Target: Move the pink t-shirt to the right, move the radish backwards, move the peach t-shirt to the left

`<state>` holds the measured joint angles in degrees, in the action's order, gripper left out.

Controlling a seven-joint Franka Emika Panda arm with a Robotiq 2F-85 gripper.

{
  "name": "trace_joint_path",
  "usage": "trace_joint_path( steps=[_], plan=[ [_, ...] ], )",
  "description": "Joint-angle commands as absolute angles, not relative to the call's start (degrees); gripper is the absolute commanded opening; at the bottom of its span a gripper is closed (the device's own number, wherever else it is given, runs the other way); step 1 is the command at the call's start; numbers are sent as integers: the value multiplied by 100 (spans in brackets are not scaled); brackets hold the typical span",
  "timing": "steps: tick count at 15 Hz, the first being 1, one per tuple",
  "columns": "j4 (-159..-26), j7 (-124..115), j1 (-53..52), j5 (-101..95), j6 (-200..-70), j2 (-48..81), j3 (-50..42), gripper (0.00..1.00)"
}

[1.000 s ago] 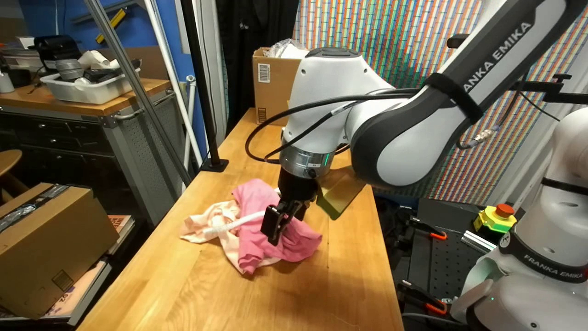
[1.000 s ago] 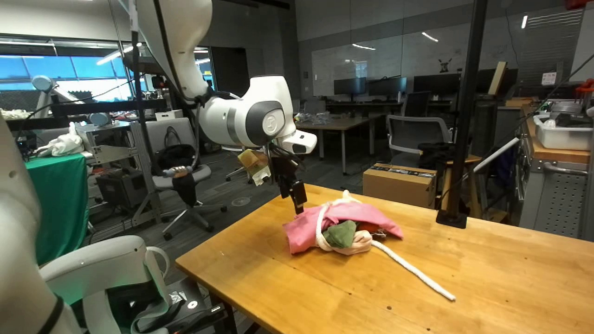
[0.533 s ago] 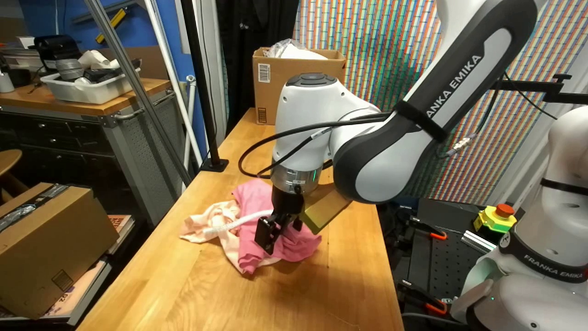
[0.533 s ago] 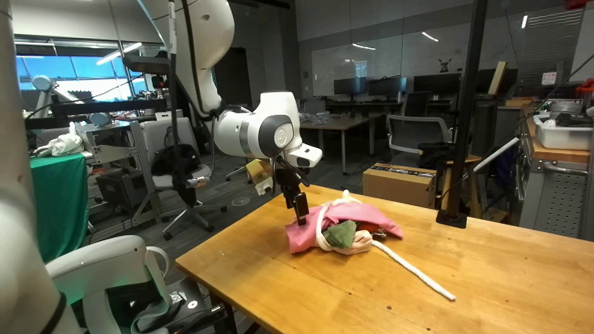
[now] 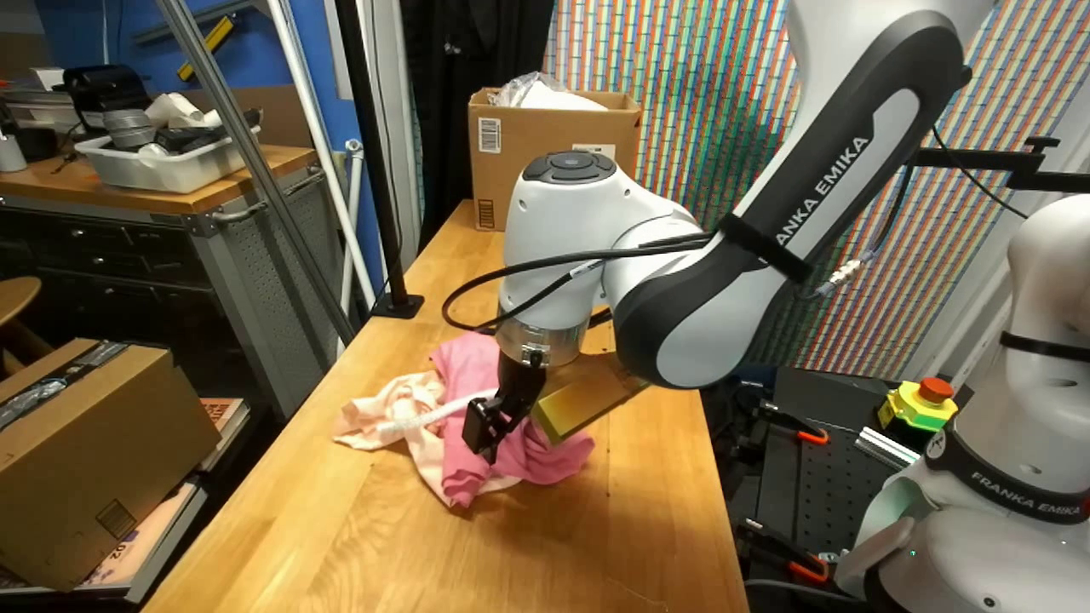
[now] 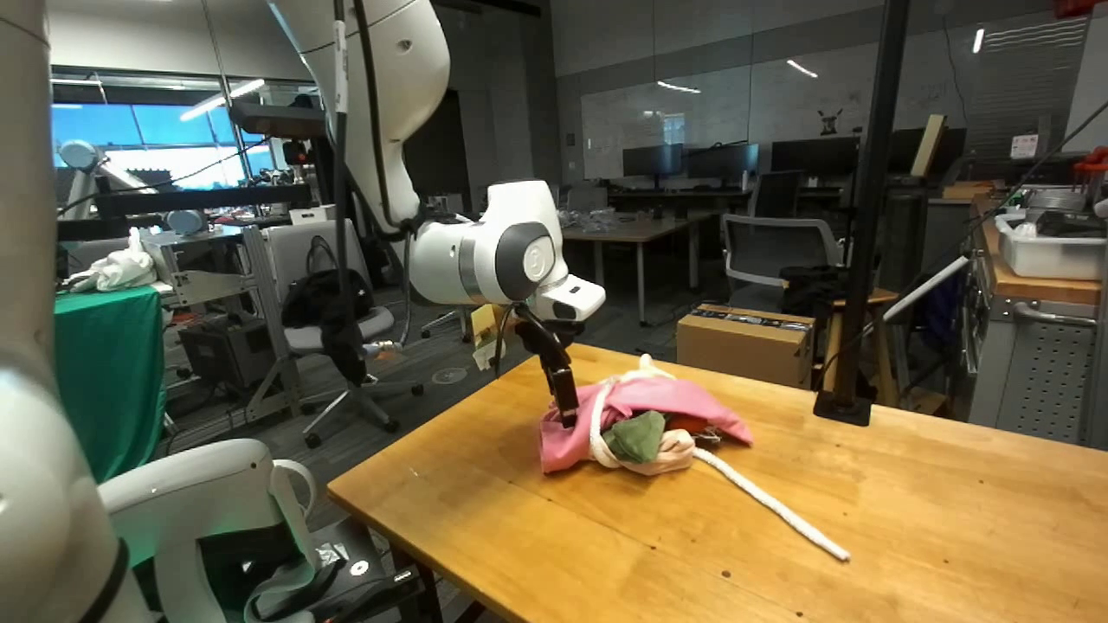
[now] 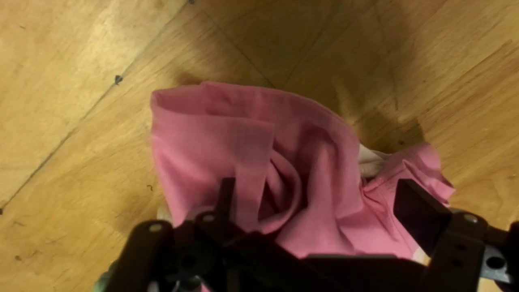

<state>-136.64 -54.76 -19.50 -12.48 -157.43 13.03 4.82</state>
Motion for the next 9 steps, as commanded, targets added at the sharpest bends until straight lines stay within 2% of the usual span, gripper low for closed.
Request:
trace_joint_path(
  steps=[1,9],
  plan=[
    [-13542,-6628,-2339,-2218,-15869,1441,-21,100],
    [-13469,-7968,-2599,-3286,-15783,1719,-362,100]
  ],
)
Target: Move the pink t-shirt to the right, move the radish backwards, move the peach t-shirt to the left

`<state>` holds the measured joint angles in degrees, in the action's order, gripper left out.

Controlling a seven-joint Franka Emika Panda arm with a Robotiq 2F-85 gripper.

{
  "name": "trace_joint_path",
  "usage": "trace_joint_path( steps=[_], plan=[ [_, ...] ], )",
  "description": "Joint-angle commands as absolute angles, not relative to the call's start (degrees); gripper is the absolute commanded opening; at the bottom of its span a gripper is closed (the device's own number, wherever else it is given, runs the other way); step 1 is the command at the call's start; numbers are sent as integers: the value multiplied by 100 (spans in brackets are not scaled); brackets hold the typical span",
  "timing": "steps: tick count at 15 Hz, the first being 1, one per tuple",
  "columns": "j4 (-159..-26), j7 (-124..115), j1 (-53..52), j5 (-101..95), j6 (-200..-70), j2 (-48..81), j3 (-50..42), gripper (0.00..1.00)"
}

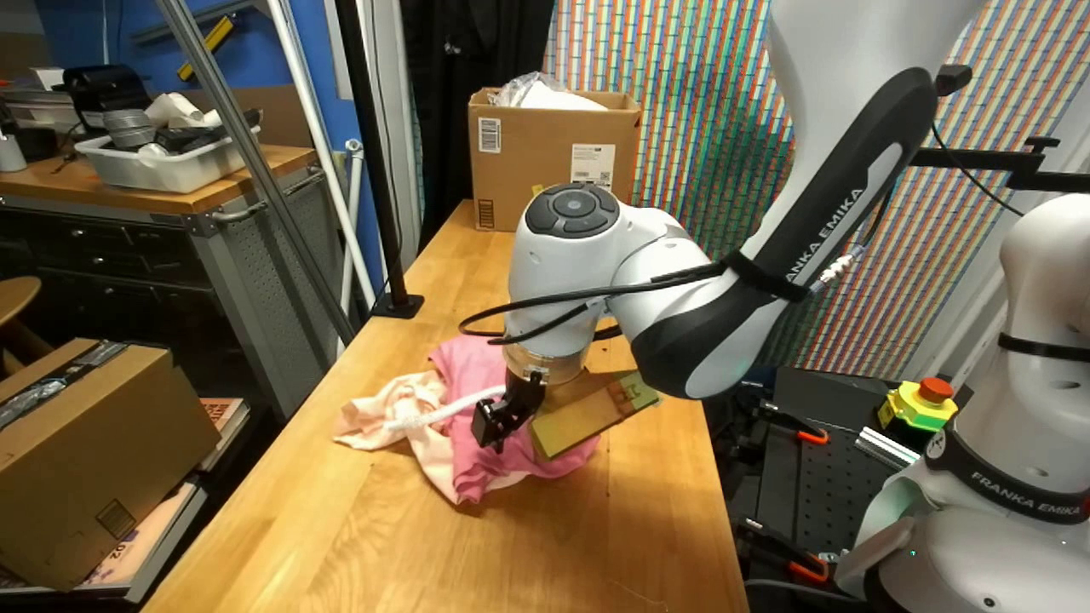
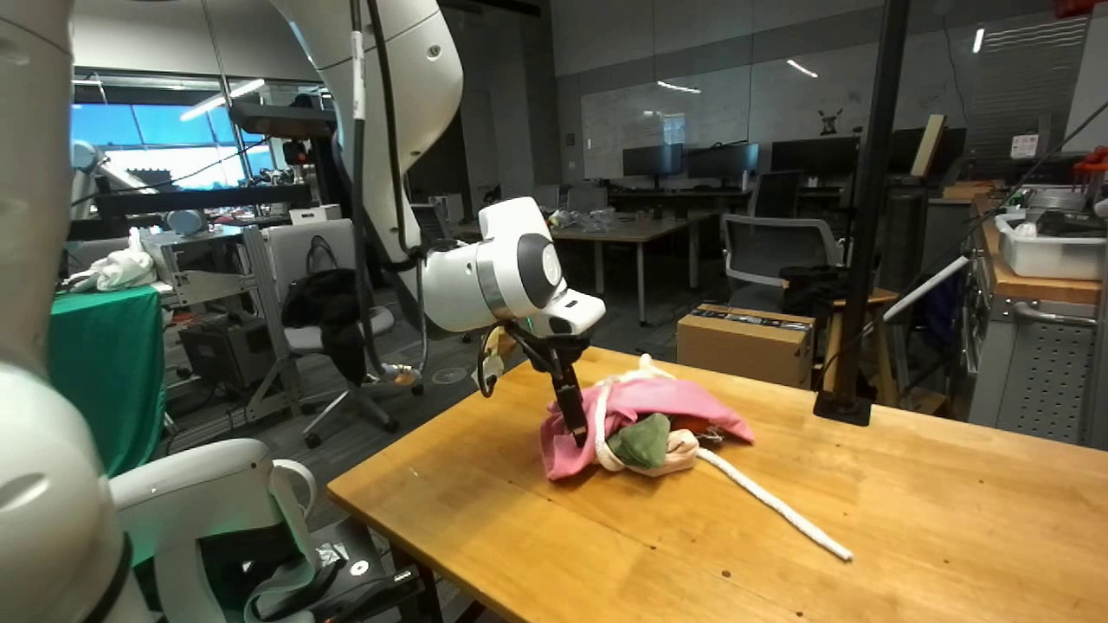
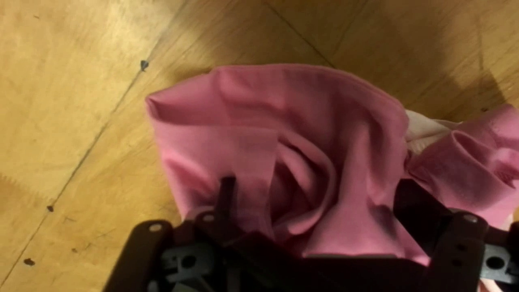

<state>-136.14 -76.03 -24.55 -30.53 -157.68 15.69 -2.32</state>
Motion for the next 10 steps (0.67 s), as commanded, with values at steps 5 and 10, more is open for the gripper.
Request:
trace_joint_path(
  steps=[5,10],
  plan=[
    [-13449,-8038,-2577,-3306,-15780,1792,-361,75],
    [-13450,-8050,-2582,-3368,-15792,1750,-394,46]
  ],
)
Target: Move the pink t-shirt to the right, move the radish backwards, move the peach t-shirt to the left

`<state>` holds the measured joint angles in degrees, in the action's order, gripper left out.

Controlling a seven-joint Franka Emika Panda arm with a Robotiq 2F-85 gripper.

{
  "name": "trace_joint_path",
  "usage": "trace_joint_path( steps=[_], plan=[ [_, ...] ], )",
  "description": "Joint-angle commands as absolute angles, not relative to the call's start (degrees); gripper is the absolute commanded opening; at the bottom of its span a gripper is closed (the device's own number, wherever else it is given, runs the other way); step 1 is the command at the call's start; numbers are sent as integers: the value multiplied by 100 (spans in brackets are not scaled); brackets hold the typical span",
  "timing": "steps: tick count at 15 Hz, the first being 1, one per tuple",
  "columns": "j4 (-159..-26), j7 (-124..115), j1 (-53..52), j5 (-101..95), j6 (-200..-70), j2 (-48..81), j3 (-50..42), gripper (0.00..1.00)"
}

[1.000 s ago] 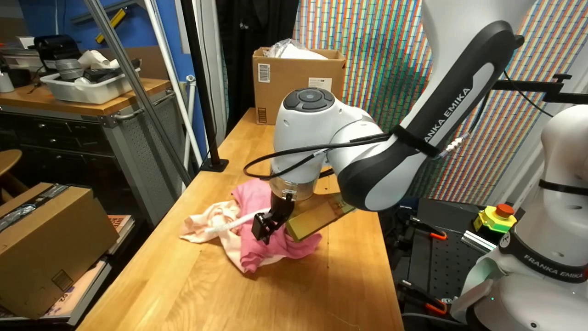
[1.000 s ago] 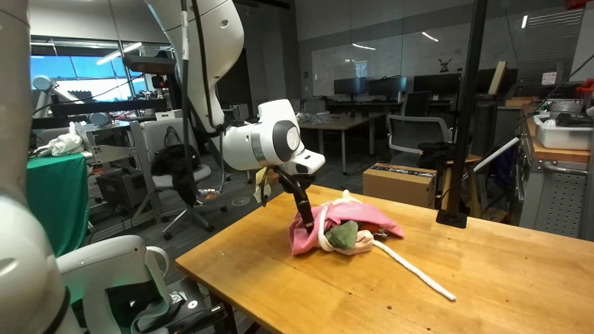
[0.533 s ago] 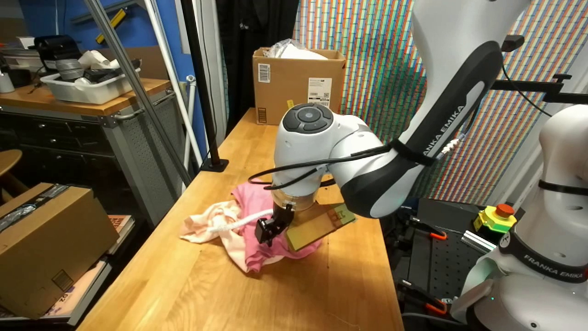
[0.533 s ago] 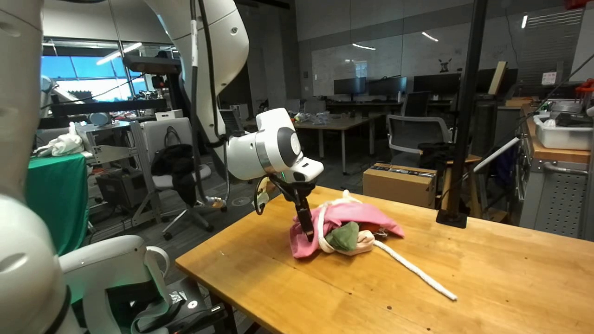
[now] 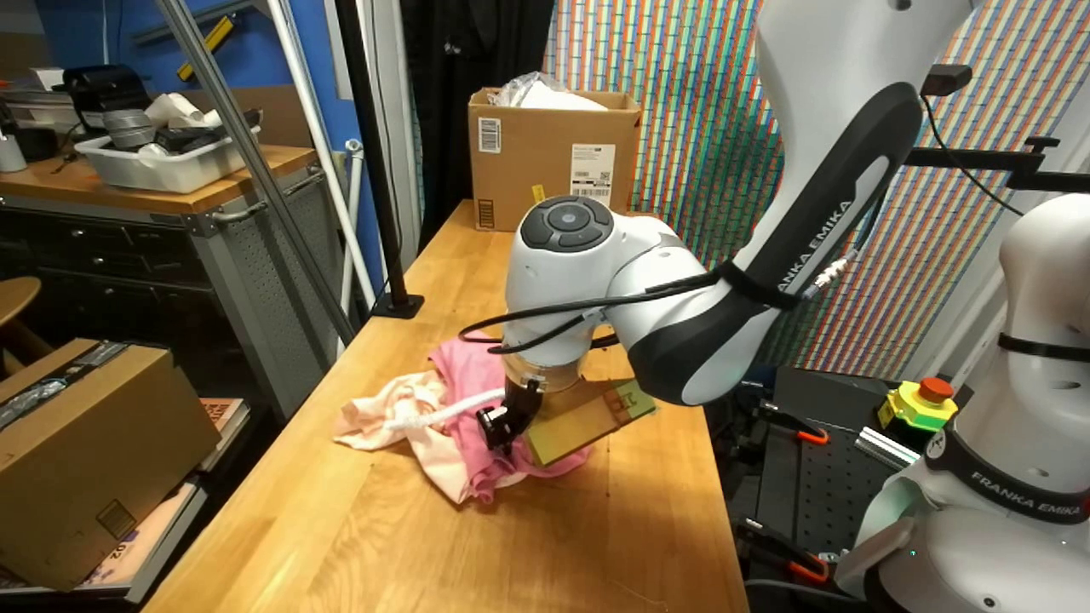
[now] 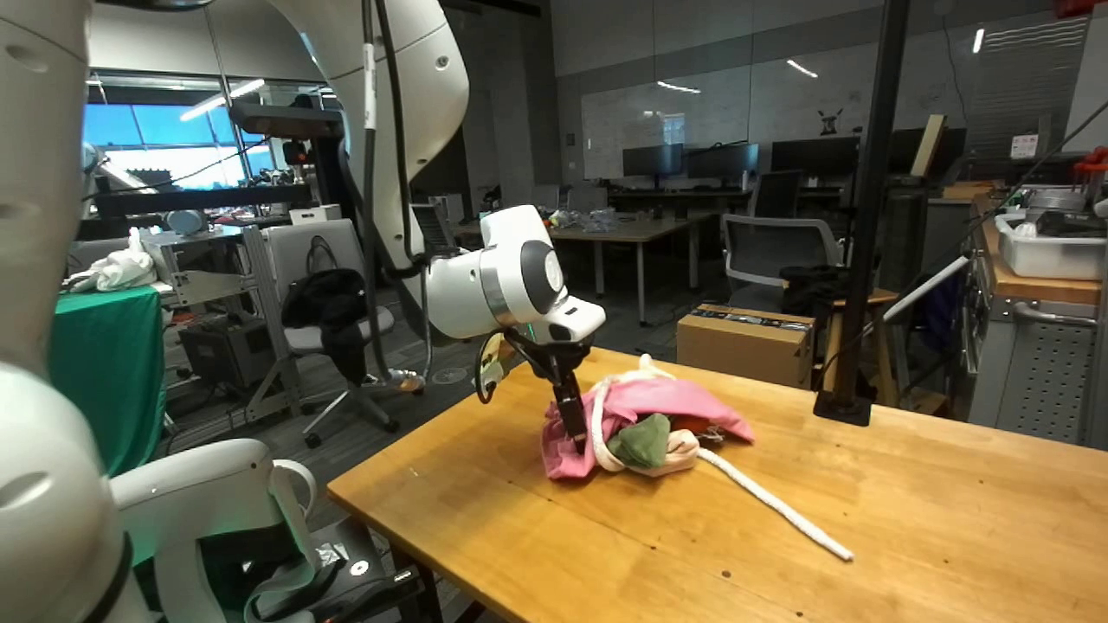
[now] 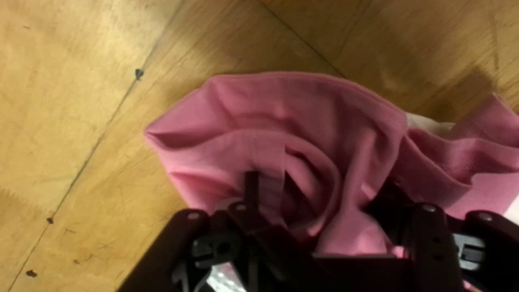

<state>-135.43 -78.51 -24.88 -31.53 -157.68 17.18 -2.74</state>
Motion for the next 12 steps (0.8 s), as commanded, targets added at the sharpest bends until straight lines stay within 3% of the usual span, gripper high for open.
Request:
trace_joint_path(
  steps=[1,5,8,12],
  plan=[
    [-13447,-8048,-2577,-3390,-15796,1742,-401,38],
    [-13430,-8065,-2556,-3510,-15796,1725,-437,8],
    [-13440,-8094,-2558,-3601,-15805,1693,-508,1],
    [-13510,-8341,-2655,-3918,-15800,1558,-609,6]
  ],
)
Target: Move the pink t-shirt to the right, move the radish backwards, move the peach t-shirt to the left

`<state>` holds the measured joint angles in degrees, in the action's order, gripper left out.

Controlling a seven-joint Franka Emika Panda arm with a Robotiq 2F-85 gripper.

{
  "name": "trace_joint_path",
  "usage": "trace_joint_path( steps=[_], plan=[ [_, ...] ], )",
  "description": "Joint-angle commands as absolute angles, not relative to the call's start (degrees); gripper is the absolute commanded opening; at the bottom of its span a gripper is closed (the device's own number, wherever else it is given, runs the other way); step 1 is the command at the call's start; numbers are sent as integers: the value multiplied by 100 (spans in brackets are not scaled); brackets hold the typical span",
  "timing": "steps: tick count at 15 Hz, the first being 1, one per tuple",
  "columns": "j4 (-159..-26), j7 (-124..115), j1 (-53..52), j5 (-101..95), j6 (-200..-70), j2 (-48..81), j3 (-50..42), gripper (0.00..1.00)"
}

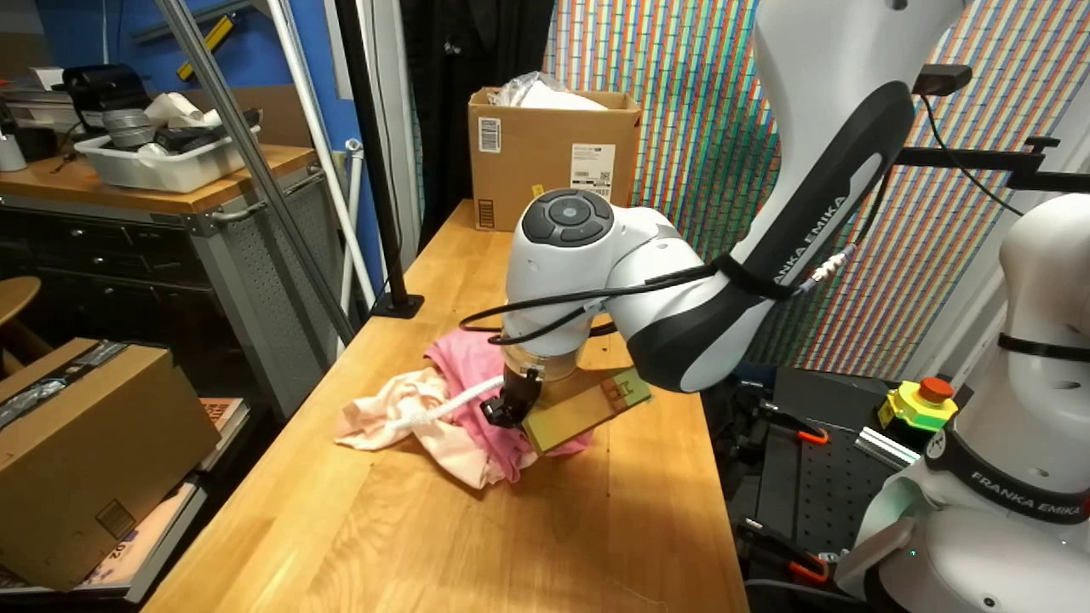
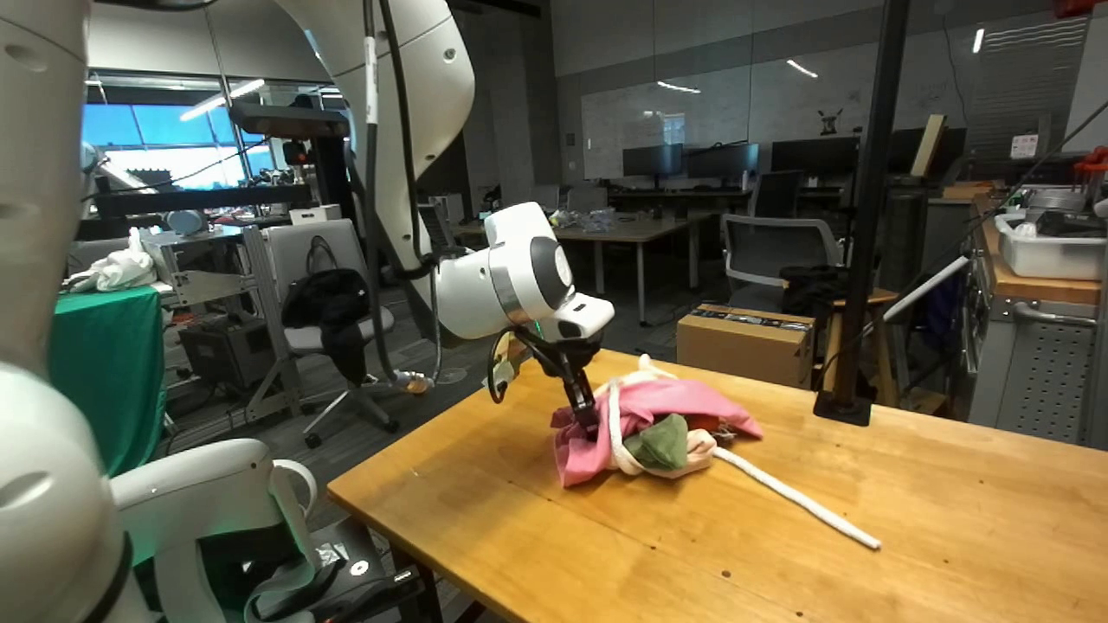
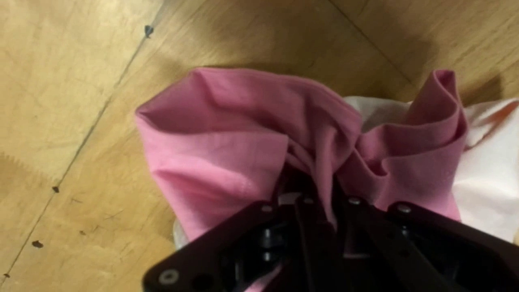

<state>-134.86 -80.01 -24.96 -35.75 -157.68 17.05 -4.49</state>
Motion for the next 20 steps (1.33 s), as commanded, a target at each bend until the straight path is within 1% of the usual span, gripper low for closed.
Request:
trace_joint_path(
  steps=[1,4,10,11,15,20],
  plan=[
    [-13533,-8447,-2687,-4057,-15780,1489,-642,6],
    [-13675,-8758,-2790,-4516,-15625,1087,-693,6],
    [-14139,-8635,-2962,-4914,-14984,-316,-443,6],
    [-14184,-8677,-2425,-5023,-14835,-565,153,6],
    [-14351,-8590,-1982,-4980,-14315,-1520,902,6],
    [-14411,-8129,-1556,-4744,-14062,-2239,1296,6]
  ],
)
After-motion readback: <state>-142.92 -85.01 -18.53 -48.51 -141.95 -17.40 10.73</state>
